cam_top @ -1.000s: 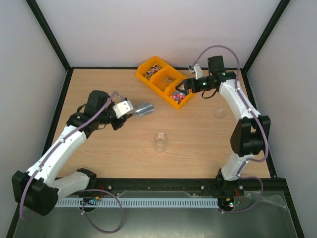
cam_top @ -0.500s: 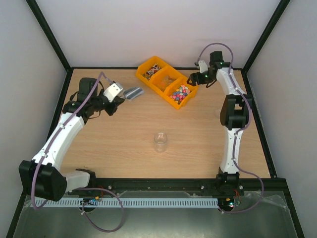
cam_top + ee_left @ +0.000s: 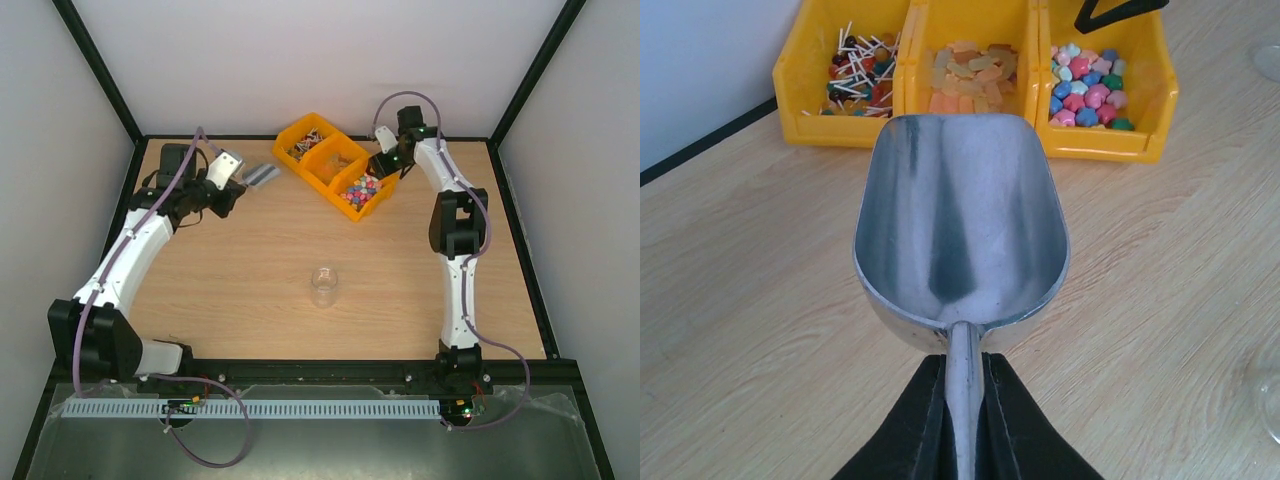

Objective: Pack the candies

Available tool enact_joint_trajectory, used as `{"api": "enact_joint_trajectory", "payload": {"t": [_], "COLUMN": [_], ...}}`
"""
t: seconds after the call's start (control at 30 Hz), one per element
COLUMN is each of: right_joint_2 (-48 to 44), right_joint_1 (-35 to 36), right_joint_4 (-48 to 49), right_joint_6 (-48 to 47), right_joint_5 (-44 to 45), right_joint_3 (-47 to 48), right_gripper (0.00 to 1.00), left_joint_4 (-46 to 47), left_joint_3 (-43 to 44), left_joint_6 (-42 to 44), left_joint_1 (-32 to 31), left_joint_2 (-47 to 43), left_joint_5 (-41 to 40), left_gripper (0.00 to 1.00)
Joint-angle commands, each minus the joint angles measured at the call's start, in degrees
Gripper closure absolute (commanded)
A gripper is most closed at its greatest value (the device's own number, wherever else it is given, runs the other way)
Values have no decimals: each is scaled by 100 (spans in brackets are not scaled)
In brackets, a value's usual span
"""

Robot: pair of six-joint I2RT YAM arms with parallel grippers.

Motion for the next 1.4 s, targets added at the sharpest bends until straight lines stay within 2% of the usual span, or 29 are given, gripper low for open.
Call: {"api": "enact_joint_trajectory", "payload": {"t": [0.0,0.27,0.57,1.2,1.37], "right_joint_2": [102,85,-270,-1603,-2070], "right_joint_1": [222,340,377,374,378], "right_joint_4": [-195,-329,-289,89,269], "right_joint_6": [-374,-376,-792,-1518,-1782], "right_joint_5": [285,215,192,-329,-371], "right_joint_3": [109,13,-719,-2944,-3699], "right_gripper": [42,61,74,85,86], "left_joint_4": [156,220,234,-108,-559], "left_joint_3": [278,235,276,12,107], "left_joint_6": [-233,-256,-232,149,306], "left_joint_1": [14,14,6,-1,-173], "left_joint_2": [53,4,-6,-173,-75], "left_joint_5": [-2,44,-124,-258,-630], "left_gripper": [98,98,98,98,98]}}
